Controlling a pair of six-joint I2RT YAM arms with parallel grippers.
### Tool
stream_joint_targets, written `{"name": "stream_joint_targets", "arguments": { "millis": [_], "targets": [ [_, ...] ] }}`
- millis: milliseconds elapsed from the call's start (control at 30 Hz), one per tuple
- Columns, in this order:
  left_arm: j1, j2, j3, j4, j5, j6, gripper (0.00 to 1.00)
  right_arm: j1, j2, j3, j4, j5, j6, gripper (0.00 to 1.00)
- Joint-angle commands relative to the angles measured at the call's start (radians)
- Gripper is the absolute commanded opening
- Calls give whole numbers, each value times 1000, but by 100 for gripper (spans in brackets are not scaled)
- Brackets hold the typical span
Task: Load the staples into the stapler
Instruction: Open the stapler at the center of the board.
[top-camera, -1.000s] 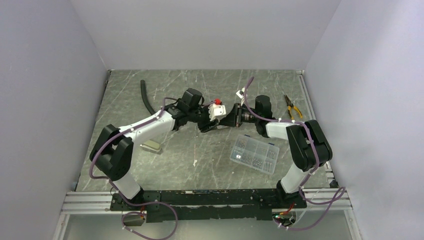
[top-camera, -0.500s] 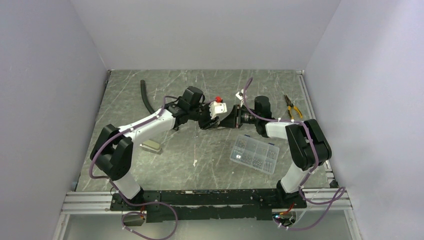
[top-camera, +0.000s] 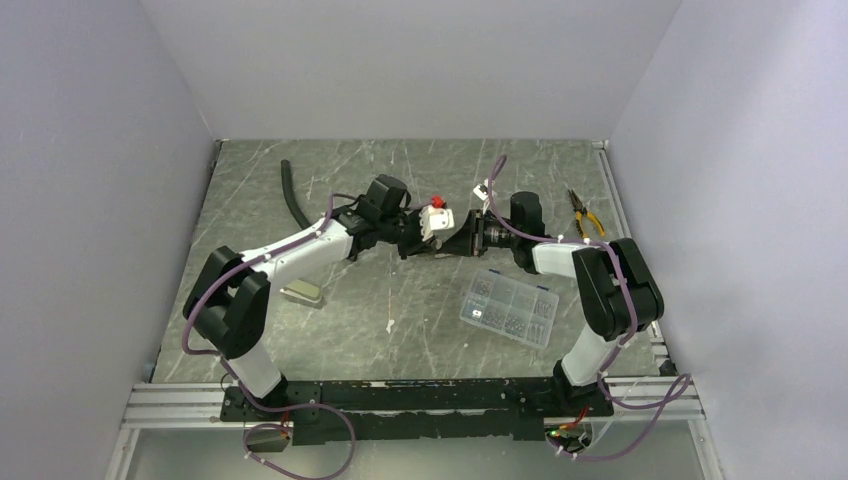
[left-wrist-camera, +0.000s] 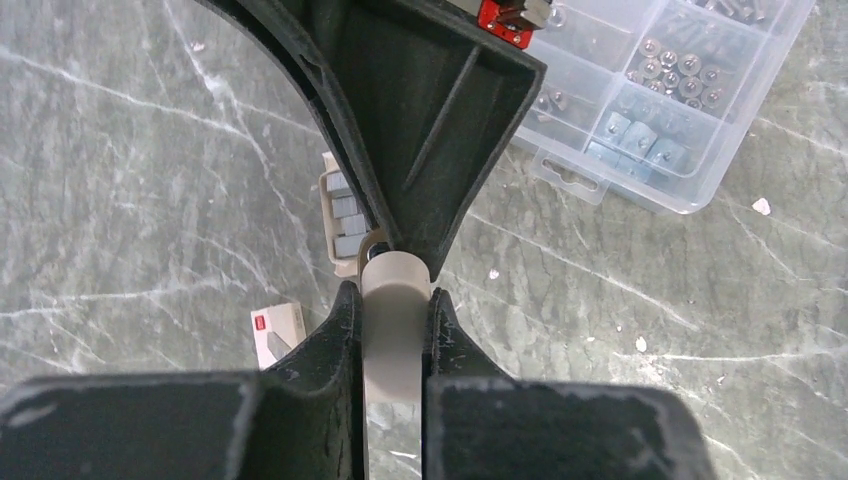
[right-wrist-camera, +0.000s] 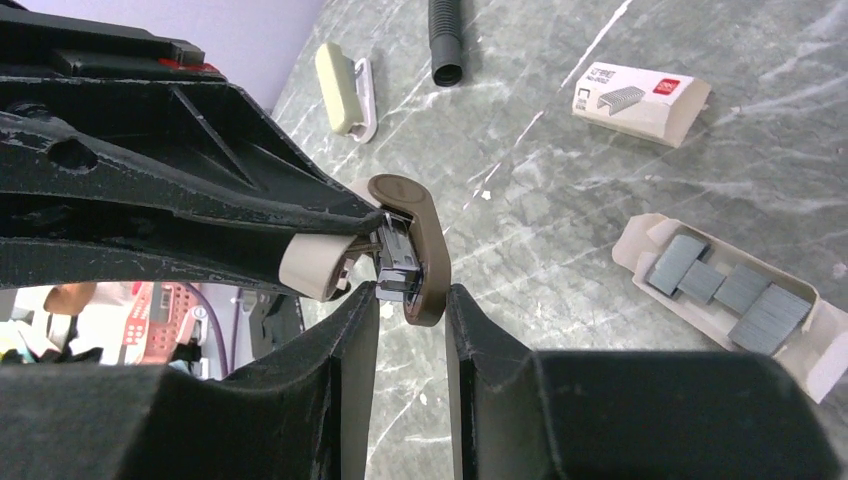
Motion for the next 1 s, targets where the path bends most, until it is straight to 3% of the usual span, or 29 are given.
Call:
{"name": "stream_joint_targets", "arguments": {
  "millis": [0, 500, 667, 800, 967],
  "targets": [
    [32, -69, -48, 29, 83, 33, 3, -47, -27, 17, -13, 48, -43, 0],
    [204, -220, -306, 261, 348, -3, 3, -71, 11, -38, 118, -18, 3, 0],
    [231, -245, -353, 270, 369, 22, 3, -72, 13, -39, 139, -28, 15, 0],
    [242, -261, -376, 249, 351, 47, 10, -71, 3, -41, 145, -29, 19, 0],
    [244, -284, -381, 241, 290, 58, 26, -37, -15, -42, 108, 9, -7, 0]
  ]
}}
